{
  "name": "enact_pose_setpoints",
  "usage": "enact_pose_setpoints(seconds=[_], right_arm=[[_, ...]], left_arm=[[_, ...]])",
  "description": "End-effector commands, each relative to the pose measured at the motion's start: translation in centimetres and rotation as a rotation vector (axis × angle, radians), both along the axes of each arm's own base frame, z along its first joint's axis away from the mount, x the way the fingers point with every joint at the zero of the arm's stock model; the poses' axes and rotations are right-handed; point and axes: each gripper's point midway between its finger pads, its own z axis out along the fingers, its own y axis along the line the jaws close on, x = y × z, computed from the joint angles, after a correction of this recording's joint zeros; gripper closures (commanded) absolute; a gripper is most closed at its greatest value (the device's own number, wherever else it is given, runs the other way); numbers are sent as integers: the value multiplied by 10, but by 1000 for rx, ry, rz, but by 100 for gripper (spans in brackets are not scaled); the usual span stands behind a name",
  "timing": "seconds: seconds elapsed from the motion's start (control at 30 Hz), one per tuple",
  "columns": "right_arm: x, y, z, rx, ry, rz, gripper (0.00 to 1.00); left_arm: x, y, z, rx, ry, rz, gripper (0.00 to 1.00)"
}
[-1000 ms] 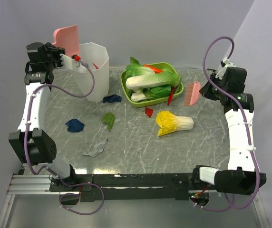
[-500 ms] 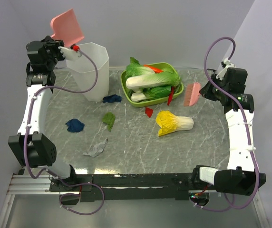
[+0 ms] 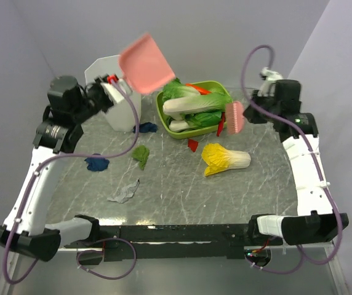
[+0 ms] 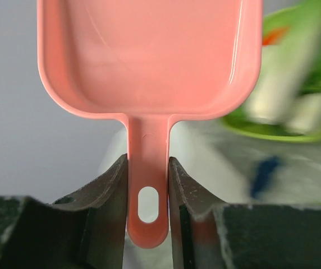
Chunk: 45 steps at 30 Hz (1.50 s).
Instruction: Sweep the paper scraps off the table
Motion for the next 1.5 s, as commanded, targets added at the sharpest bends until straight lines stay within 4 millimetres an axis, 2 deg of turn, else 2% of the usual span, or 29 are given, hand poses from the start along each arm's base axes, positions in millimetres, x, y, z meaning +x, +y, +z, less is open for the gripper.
enact_pose_setpoints(seconds=[0.0,0.07,0.1,0.17,0.2,0.23,0.3,0.33,0.4,0.43,0.53,0.6,0.83,0.93,1.1,1.2,1.3,1.33,1.4,1.43,1.47], right_arm=[[-5,57,37,-259,-219,319,100],[-14,74,34,-297,-248,411,100],[-21,87,20,-338,-247,492,100],[-31,99,15,-400,-297,583,100],[-39,112,1,-414,-289,648,100],[-41,116,0,-434,-315,669,100],[-43,122,-18,-496,-306,725,100],[-47,132,-26,-513,-299,778,100],[-52,142,-35,-568,-296,861,100],[-54,154,-42,-583,-290,908,100],[-51,177,-54,-647,-314,978,100],[-42,187,-59,-709,-350,995,100],[-6,212,-95,-897,-443,1056,100],[2,218,-113,-938,-444,1096,100],[2,222,-150,-970,-438,1159,100],[-4,226,-163,-923,-396,1186,100],[-18,229,-162,-830,-312,1196,100],[-28,235,-159,-771,-300,1228,100],[-45,241,-140,-650,-254,1240,100],[-56,255,-117,-544,-271,1263,100],[-63,257,-107,-497,-264,1274,100]], left_arm=[[-55,-41,-79,-116,377,-194,99],[-71,-45,-85,-247,485,-181,99],[-77,-47,-100,-286,547,-178,99],[-90,-47,-95,-368,560,-177,99],[-86,-40,-101,-387,553,-116,99],[-83,-36,-96,-428,540,-81,99],[-79,-21,-90,-441,492,-3,99],[-73,-13,-84,-449,452,49,99],[-69,-4,-72,-471,405,80,99],[-68,-4,-68,-476,392,74,99],[-67,-5,-54,-494,355,46,99],[-67,-7,-48,-504,347,30,99],[-71,-8,-38,-491,318,1,99],[-72,-8,-37,-494,316,-3,99],[-69,-10,-41,-495,332,-11,99],[-66,-10,-40,-497,335,-10,99],[-64,-9,-40,-494,334,-4,99],[-63,-9,-41,-491,335,-3,99],[-63,-9,-40,-486,330,-2,99],[-61,-9,-42,-483,334,-4,99],[-60,-10,-41,-483,334,-4,99]])
